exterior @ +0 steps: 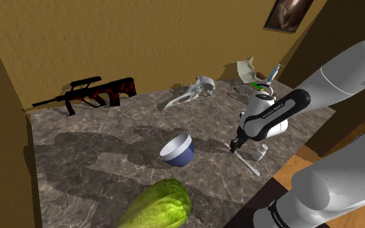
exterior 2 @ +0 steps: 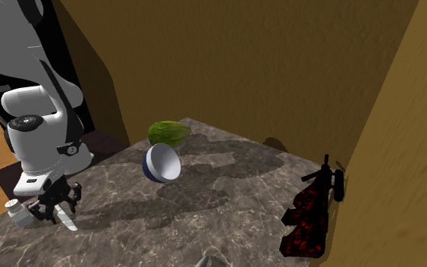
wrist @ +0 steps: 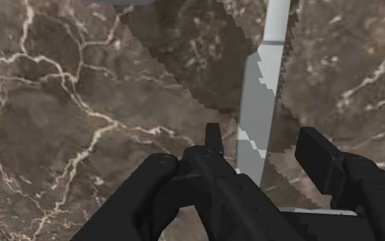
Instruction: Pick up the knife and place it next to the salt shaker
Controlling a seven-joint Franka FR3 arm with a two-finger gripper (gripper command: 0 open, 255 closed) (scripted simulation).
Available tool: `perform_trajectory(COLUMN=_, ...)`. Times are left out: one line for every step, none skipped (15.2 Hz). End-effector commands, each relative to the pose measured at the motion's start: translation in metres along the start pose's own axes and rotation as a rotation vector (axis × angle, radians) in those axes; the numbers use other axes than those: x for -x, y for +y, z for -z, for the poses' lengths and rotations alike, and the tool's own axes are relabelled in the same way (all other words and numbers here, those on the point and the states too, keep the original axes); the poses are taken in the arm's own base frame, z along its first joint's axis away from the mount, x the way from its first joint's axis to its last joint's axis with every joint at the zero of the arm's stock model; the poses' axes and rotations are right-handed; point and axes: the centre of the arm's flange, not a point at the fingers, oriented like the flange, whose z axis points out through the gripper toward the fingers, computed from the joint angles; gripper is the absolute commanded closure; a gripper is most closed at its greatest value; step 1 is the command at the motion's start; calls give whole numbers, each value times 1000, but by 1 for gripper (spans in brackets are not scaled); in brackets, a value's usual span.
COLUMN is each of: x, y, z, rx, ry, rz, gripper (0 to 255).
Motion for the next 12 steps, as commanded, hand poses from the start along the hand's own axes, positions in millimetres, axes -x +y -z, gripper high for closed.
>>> perform_trajectory(x=0, y=0, z=0, rx=0, ry=0, rz=0, gripper=0)
perform_trajectory(x=0, y=0, z=0, rx=0, ry=0, rz=0, gripper=0)
perform_trajectory(x=0, y=0, z=0, rx=0, ry=0, rz=0, gripper=0)
perform_trajectory(x=0, y=0, z=0, rx=0, ry=0, rz=0, gripper=0)
perform_trajectory(x=0, y=0, z=0, rx=0, ry=0, rz=0, gripper=0)
perform_trajectory(x=0, y=0, z=13, rx=0, ry=0, rz=0, gripper=0)
perform_trajectory(x=0, y=0, z=26, rx=0, ry=0, rz=0, gripper=0)
perform_trajectory(x=0, y=0, z=40, rx=0, ry=0, rz=0, gripper=0)
perform_trajectory(x=0, y=0, z=50, rx=0, ry=0, rz=0, gripper=0)
perform_trajectory(x=0, y=0, z=50, rx=0, ry=0, rz=0, gripper=0)
perform_trajectory(x=0, y=0, z=50, rx=0, ry=0, rz=0, gripper=0)
perform_trajectory(x=0, y=0, z=50, rx=0, ry=0, rz=0, gripper=0)
